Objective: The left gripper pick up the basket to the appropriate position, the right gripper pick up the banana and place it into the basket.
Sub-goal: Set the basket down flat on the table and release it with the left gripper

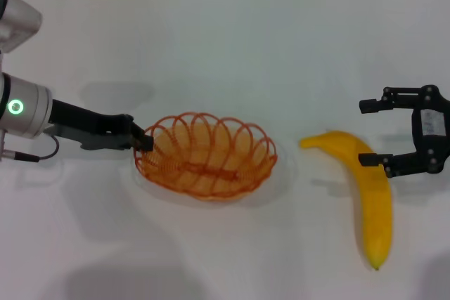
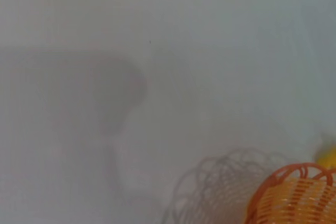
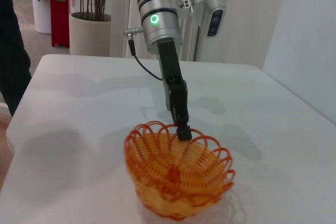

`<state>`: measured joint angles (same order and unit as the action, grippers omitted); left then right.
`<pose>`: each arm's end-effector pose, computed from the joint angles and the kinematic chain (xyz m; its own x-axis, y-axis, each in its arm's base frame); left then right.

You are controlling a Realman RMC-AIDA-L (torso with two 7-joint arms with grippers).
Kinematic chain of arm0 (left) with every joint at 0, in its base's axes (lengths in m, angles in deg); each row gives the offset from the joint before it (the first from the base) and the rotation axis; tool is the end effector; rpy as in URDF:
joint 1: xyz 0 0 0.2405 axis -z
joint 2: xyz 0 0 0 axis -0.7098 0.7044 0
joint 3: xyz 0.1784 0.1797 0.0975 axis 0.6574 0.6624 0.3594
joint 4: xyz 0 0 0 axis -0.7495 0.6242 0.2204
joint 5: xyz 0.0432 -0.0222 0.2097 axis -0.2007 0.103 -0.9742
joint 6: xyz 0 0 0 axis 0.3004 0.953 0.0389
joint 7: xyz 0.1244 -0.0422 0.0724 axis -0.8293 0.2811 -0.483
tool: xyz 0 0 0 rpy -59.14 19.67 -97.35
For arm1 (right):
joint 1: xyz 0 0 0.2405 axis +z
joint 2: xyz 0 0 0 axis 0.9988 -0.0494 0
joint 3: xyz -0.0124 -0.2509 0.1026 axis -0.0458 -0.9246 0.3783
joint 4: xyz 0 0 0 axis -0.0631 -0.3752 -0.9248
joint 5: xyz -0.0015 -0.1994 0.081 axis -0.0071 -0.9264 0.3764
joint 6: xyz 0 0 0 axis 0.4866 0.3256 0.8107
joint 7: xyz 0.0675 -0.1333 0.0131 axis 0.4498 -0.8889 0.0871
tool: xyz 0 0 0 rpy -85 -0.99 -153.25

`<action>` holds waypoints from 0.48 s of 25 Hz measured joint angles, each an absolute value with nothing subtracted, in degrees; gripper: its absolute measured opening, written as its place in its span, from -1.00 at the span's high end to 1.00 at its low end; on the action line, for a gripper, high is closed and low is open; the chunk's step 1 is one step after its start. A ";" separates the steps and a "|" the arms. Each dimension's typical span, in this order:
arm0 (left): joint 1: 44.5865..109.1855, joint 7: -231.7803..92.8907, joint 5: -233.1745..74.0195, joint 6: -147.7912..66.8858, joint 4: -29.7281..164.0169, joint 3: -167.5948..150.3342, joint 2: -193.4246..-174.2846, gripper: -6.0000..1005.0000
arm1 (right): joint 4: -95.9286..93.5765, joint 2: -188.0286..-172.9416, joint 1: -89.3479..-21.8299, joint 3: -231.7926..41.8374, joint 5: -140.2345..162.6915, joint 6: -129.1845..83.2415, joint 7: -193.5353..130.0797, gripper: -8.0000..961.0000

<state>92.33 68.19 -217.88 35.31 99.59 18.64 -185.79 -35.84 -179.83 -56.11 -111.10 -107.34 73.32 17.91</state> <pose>-0.2643 0.3946 -0.0198 0.2849 0.9490 0.1348 0.9574 -0.2749 -0.0886 0.3131 0.3171 0.0507 0.9448 0.0313 -0.3260 -0.0521 -0.9684 -0.2440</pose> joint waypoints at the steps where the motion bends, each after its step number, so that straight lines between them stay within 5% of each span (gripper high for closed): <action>1: 92.01 68.36 -217.28 34.88 99.54 18.43 -185.82 0.85 | -35.84 -179.84 -56.11 -111.08 -107.34 73.34 17.90 -0.60; 12: 91.18 70.17 -215.03 33.67 96.98 18.93 -185.88 0.83 | -35.84 -179.98 -56.09 -111.09 -107.37 73.40 17.86 -0.59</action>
